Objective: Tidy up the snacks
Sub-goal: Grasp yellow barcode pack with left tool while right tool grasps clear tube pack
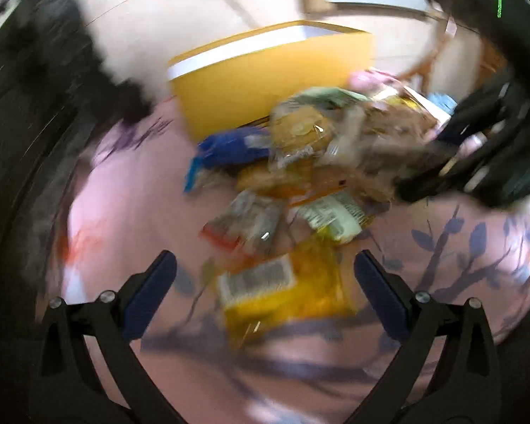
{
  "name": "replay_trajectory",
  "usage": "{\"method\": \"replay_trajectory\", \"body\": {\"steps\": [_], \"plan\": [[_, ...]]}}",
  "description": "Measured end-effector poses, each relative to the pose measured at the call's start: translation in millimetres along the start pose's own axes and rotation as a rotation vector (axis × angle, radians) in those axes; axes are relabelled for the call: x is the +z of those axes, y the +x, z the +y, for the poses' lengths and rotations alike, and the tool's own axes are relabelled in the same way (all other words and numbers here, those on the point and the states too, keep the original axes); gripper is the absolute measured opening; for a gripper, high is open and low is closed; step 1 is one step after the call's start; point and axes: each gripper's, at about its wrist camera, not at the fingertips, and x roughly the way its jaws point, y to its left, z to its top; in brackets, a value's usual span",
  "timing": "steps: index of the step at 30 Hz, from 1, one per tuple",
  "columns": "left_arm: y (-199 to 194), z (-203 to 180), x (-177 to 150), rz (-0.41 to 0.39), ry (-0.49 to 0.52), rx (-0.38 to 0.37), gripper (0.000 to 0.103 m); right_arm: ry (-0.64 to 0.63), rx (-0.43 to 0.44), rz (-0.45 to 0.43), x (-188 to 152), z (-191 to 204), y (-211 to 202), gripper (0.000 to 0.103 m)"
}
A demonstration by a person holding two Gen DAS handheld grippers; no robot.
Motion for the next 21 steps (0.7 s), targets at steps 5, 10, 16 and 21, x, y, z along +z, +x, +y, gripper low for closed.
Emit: {"method": "replay_trajectory", "body": {"steps": [5,10,16,21], "plan": [[43,-10,-18,0.127,0.037,-0.033,0.088,0.176,-0.061,-0.066,-28,-31,-47,0.031],[44,11,-9,0.155,-0.128,-0.091,0.077,0.267,-0.091,-0.117,-42,-54,-77,0.031],[16,40,16,0.103,-0.304,-0.119,0.073,0.297,-0.027,-0.204,-27,-51,-93,0.031],[-33,67,63,-0.011,-0.390,-0.122,0.073,0.293,-0.053,-0.336,-4,-45,-118,0.031]]}}
